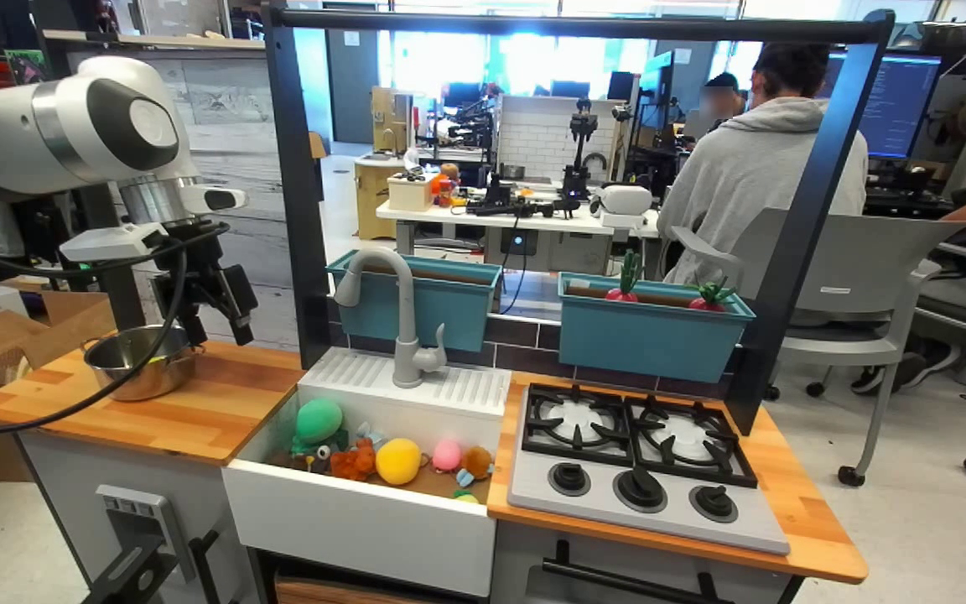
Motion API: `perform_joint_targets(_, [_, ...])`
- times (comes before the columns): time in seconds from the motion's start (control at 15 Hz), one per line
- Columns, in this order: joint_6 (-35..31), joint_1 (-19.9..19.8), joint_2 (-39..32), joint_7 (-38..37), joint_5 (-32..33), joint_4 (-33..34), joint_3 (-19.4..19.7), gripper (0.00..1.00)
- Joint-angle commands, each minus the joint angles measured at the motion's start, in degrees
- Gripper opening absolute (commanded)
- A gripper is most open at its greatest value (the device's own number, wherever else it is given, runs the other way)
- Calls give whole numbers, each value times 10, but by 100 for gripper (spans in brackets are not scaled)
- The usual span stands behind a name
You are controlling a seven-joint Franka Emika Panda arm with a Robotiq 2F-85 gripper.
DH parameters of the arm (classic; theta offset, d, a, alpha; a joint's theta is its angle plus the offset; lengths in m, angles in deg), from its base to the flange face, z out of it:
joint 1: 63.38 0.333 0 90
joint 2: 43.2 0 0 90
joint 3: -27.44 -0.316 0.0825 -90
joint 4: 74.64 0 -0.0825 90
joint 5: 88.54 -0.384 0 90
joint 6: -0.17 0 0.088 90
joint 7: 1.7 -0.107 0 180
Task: Take the green plush out of the pot
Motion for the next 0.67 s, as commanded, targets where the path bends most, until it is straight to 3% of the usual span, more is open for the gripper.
perform_joint_targets(0.0, [10, 8, -3, -11, 11, 9, 6, 100])
perform_joint_targets(0.6, [13, -1, -3, -2, 4, 6, -4, 100])
